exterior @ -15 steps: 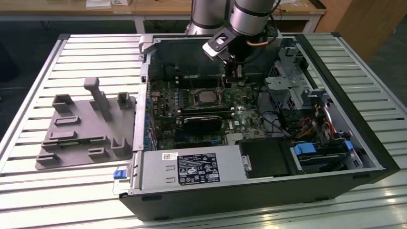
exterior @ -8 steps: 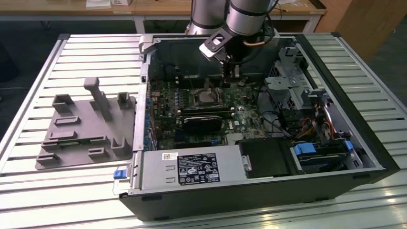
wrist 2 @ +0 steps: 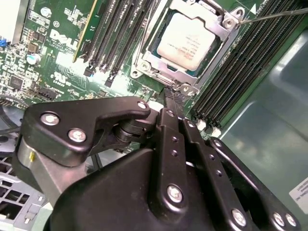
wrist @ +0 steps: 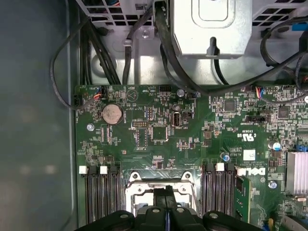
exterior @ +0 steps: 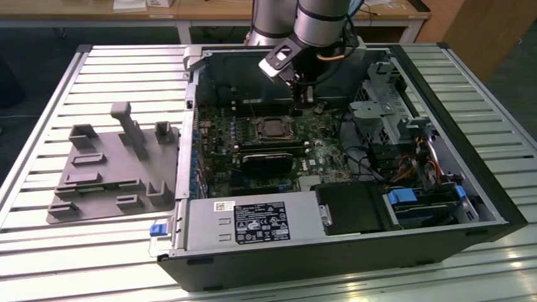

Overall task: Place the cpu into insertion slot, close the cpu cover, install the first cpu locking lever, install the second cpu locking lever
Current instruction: 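Close the cpu cover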

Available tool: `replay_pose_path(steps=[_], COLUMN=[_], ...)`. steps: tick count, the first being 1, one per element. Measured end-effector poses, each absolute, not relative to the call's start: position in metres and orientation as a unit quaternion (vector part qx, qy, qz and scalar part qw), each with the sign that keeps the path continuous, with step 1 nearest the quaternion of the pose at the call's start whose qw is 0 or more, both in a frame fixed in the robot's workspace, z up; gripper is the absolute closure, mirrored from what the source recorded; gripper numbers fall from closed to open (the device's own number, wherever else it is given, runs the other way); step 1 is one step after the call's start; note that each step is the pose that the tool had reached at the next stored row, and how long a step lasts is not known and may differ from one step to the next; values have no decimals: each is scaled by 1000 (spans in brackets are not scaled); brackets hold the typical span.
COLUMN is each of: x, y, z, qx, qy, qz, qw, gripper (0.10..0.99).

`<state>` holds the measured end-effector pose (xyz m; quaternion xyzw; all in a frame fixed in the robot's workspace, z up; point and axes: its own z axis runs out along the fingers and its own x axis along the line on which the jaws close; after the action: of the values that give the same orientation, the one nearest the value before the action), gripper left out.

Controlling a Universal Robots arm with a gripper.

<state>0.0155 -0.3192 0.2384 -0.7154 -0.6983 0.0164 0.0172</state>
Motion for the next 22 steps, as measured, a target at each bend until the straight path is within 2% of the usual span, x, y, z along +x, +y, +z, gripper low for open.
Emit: replay_pose_path(steps=[22], x=[-22], y=[-321], z=[226], qx=[-715], qy=[-699], qz=[1], qw=[2], gripper=[980])
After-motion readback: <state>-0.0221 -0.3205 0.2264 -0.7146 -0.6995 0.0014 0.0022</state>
